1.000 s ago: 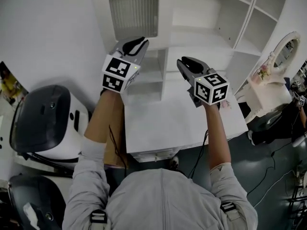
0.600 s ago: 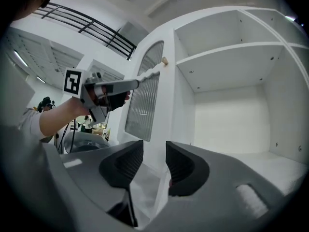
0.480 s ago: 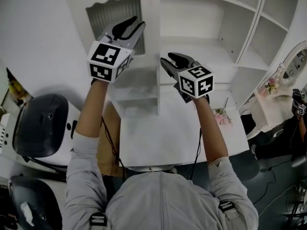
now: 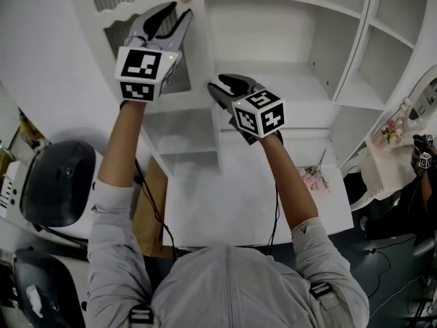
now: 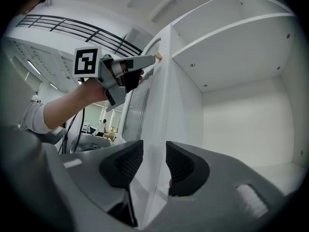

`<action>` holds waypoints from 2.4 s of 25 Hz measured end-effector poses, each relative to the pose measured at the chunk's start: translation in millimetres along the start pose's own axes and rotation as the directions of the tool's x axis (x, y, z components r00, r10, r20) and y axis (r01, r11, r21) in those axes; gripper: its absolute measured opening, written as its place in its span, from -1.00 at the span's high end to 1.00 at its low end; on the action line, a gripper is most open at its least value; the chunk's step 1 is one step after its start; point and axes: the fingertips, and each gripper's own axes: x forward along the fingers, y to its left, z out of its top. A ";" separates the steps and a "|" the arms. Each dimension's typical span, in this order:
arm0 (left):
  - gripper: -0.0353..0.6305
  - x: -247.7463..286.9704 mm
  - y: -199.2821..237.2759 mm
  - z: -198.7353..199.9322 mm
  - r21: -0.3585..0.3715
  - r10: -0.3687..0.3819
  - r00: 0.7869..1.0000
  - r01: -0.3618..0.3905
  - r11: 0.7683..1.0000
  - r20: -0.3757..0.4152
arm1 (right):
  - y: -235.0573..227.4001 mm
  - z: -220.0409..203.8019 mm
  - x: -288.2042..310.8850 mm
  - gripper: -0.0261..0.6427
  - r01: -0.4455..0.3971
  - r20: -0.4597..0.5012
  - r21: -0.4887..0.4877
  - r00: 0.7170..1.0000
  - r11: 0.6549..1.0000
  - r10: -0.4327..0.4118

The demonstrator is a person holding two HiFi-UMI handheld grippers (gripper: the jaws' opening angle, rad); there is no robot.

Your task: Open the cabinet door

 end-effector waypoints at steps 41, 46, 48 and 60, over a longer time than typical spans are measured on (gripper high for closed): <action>0.61 -2.1 7.5 27.3 0.001 -0.031 0.999 0.031 1.000 0.042 | 31.3 -33.8 20.5 0.52 -0.057 -0.103 0.110 0.992 0.992 0.068; 0.61 -16.1 4.7 37.2 -0.025 -0.061 0.995 0.063 0.998 0.073 | 45.4 -32.4 7.2 0.55 -0.044 -0.111 0.137 0.992 0.990 0.059; 0.61 -24.9 4.7 40.4 -0.032 -0.066 0.995 0.069 0.997 0.079 | 53.0 -31.8 2.1 0.56 -0.029 -0.121 0.129 0.992 0.991 0.045; 0.62 -84.1 11.6 69.1 -0.108 -0.110 0.982 0.127 0.986 0.151 | 114.1 -22.5 -25.6 0.62 0.098 -0.117 0.124 0.990 0.987 -0.083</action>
